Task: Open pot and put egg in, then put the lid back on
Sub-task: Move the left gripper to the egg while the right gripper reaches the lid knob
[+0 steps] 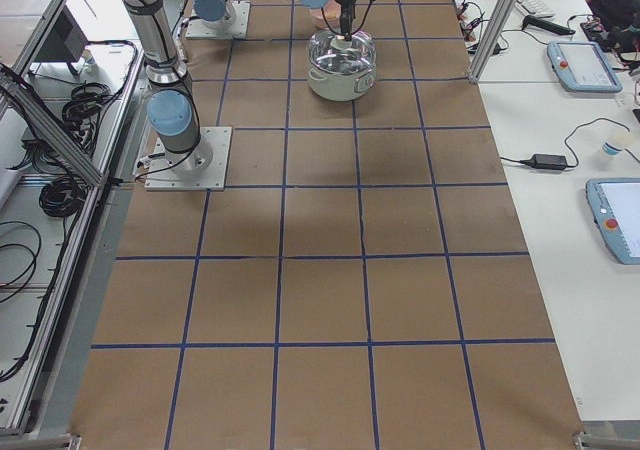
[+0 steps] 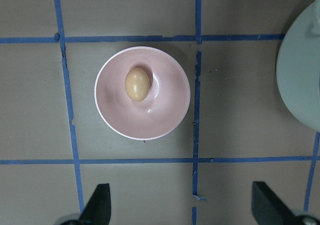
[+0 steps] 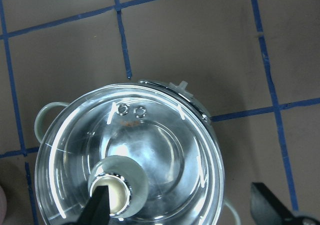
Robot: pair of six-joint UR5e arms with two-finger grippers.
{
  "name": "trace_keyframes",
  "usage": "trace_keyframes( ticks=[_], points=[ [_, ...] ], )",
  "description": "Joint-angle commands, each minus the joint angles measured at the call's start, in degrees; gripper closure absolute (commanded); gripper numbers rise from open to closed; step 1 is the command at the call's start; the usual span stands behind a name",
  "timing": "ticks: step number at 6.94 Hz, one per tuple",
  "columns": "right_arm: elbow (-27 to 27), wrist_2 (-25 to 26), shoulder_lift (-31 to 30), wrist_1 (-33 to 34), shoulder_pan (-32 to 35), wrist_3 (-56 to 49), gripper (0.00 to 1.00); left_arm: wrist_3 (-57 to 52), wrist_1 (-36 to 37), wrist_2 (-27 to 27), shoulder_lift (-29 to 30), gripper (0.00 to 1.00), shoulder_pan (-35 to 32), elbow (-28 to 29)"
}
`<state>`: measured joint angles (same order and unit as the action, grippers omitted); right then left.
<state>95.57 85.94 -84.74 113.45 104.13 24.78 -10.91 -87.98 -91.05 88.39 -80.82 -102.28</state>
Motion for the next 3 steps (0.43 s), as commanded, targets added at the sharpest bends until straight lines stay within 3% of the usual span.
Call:
trace_keyframes(
  ticks=[1,3],
  points=[
    [0.1,0.2,3.5,2.2,5.8,3.5,0.0,-1.6,10.1,-0.2,1.1,0.0,3.1,-6.9],
    [1.4,3.2,6.3,4.9,7.6,2.2,0.0,-1.1,21.0,0.3,3.4,0.0,4.5,-15.6]
  ],
)
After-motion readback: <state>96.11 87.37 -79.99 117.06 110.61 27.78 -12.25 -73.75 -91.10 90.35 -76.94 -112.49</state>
